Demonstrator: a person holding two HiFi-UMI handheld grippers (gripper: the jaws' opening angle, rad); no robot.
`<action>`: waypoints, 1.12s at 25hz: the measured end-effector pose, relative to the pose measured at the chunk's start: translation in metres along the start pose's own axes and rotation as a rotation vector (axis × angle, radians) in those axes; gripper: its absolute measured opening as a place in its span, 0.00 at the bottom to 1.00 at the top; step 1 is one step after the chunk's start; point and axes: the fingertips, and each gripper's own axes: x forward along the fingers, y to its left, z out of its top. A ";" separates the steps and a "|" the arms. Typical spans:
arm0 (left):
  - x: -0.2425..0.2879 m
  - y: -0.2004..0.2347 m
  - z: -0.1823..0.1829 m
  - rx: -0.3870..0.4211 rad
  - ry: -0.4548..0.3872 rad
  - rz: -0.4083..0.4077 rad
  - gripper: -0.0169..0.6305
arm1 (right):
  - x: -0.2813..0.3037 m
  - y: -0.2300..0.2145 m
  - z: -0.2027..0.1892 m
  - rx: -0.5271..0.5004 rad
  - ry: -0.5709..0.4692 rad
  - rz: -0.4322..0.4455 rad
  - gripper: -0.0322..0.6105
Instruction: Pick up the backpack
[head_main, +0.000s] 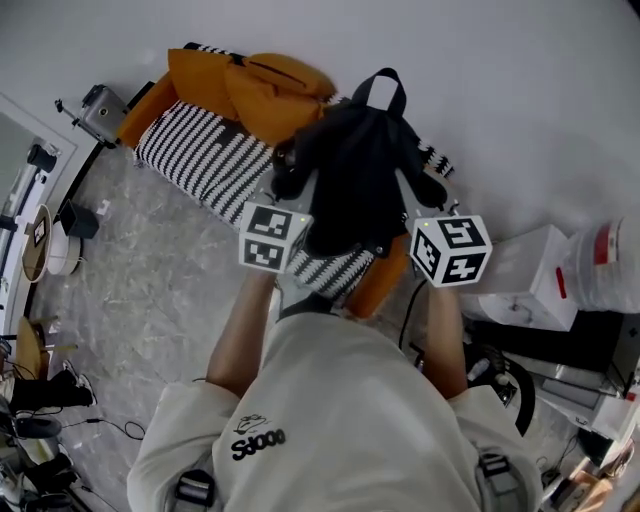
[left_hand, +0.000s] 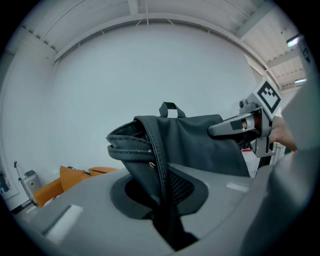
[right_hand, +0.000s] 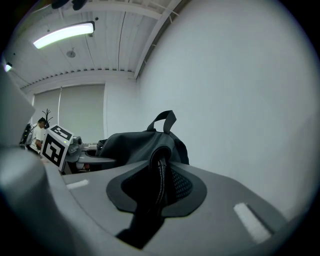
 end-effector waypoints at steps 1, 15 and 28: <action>-0.005 0.000 0.003 -0.003 -0.003 0.003 0.11 | -0.003 0.004 0.004 -0.004 -0.007 0.007 0.15; -0.059 -0.005 0.048 0.032 -0.082 0.045 0.10 | -0.041 0.037 0.047 -0.091 -0.086 0.043 0.15; -0.082 -0.004 0.069 0.048 -0.123 0.065 0.10 | -0.054 0.053 0.071 -0.140 -0.129 0.071 0.15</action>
